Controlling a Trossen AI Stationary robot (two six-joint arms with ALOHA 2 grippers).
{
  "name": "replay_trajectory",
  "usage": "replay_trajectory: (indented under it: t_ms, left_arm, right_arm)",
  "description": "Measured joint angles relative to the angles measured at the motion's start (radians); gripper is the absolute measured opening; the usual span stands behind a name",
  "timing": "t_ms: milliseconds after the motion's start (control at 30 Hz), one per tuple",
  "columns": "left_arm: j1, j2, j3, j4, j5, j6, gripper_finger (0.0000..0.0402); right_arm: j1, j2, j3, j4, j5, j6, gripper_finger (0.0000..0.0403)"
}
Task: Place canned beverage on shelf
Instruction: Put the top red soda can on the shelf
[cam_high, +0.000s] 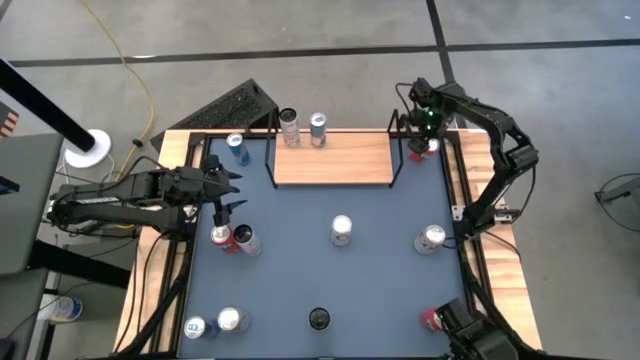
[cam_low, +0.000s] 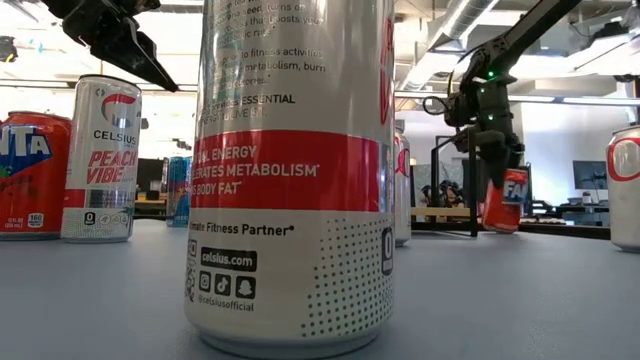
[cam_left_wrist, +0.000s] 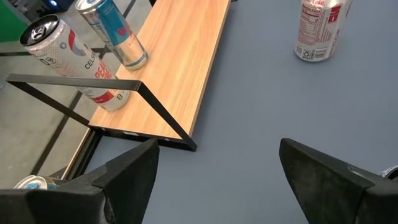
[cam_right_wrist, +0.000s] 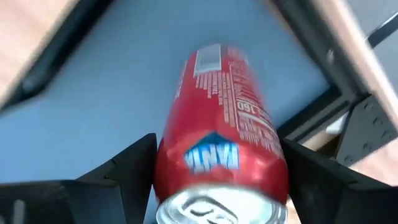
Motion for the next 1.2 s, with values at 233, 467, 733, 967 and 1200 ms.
replay_trajectory:
  t_ms: [233,467,733,967,1200]
  left_arm:
    - [0.0,0.0,0.0,0.0,0.0,0.0,0.0322]
    - [0.0,0.0,0.0,0.0,0.0,0.0,0.0322]
    - [0.0,0.0,0.0,0.0,0.001,0.0,0.0322]
    - [0.0,0.0,0.0,-0.002,0.001,0.0,0.0322]
    - [0.0,0.0,0.0,-0.003,0.001,-0.003,0.0322]
  right_arm:
    - [-0.001,0.003,-0.01,0.066,0.01,0.016,0.0303]
    - [-0.004,0.011,0.047,0.043,0.005,0.029,0.0285]
    - [-0.001,0.012,0.231,-0.043,0.009,0.055,0.0277]
    - [0.024,0.01,0.464,-0.063,0.127,0.076,0.0276]
    - [0.134,0.006,0.644,-0.008,0.115,0.03,0.0276]
